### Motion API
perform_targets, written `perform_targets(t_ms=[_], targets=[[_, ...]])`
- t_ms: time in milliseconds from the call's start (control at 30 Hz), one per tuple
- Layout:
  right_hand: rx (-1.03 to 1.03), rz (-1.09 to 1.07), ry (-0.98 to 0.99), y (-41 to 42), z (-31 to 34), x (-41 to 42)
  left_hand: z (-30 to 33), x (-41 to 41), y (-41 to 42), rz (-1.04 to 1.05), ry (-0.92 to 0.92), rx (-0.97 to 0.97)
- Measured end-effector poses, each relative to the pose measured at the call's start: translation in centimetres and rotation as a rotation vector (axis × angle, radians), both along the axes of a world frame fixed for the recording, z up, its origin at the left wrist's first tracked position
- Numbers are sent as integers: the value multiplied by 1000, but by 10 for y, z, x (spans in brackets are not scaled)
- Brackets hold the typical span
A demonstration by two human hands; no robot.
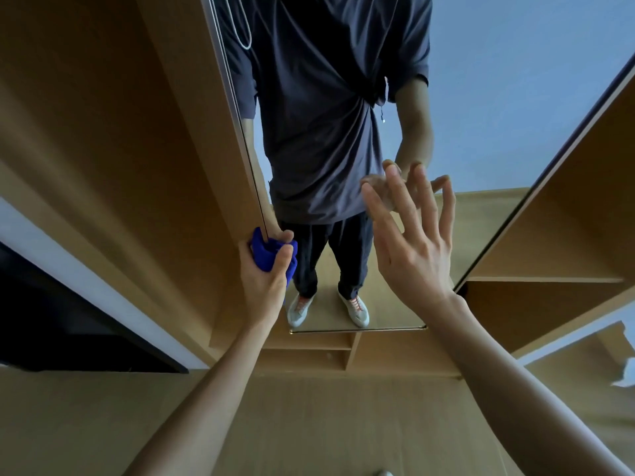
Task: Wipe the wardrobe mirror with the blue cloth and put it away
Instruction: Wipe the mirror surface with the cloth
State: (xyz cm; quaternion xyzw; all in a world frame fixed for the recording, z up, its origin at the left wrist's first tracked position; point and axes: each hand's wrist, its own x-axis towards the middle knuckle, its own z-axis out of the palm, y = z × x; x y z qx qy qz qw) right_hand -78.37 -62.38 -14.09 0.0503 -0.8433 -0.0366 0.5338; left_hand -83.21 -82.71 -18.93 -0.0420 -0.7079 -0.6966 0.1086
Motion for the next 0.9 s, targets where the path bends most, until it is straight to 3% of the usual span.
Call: perform_targets(t_ms=[400, 667, 733, 800, 900], targets=[[-27, 31, 34, -1, -81, -6, -142, -5, -3, 9, -31, -65], [-39, 112, 19, -4, -145, -4, -252, -10, -16, -68, -257, -157], [-87, 191, 6, -7, -159, 2, -269, -5, -10, -14, -397, -63], [-131, 280, -76, -12, -174, 10, -279, 3, 4, 34, -556, 148], [-149, 344, -228, -18, -204, 13, -279, 11, 30, -59, -670, 441]])
